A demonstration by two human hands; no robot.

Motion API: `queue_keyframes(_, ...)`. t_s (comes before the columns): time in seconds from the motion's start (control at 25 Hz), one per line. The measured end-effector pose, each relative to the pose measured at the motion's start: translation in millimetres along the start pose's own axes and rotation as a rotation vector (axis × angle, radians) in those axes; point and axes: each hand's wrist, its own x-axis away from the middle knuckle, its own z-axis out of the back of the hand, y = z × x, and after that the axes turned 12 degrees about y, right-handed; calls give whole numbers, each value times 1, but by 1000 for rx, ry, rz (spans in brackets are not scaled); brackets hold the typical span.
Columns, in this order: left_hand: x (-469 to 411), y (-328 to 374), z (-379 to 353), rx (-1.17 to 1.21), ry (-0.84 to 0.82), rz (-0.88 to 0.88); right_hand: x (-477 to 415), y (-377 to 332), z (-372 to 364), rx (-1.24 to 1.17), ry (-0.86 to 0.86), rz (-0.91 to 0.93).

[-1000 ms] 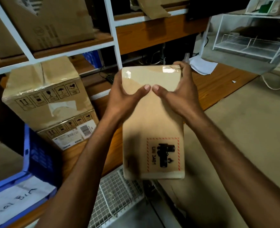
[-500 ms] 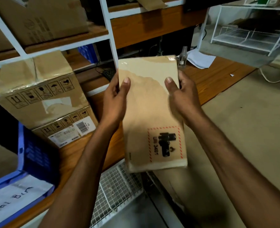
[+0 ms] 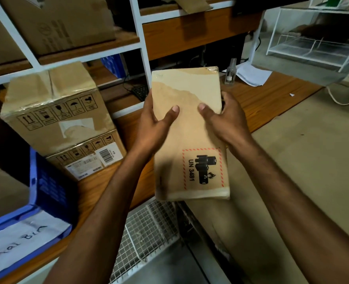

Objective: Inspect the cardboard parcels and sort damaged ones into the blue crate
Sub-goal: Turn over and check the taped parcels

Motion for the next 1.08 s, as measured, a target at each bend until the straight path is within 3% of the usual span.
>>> queue_keyframes(0.16,-4,1,3,-49,16,-13,-3,-3,0,68,-41,22)
queue_keyframes(0.28,2,2,12,-136,-134,-43,4,3,2,45,-224,22)
queue_keyframes(0.4,1,1,20,-152,-166,-49,0,6,4,34,-187,25)
queue_keyframes(0.48,4,-3,24,-191,-205,-77,2,8,9,6,-303,0)
queue_keyframes(0.56,3,-8,28,-204,-258,-101,3,10,10,16,-307,5)
queue_keyframes(0.76,20,-24,25,-128,-4,-55,2,20,19,-54,-413,-55)
queue_keyframes(0.84,23,-30,21,-121,157,-39,2,22,18,-26,-291,-44)
queue_keyframes(1.08,18,-22,9,-153,379,-52,-1,23,5,-51,-23,-68)
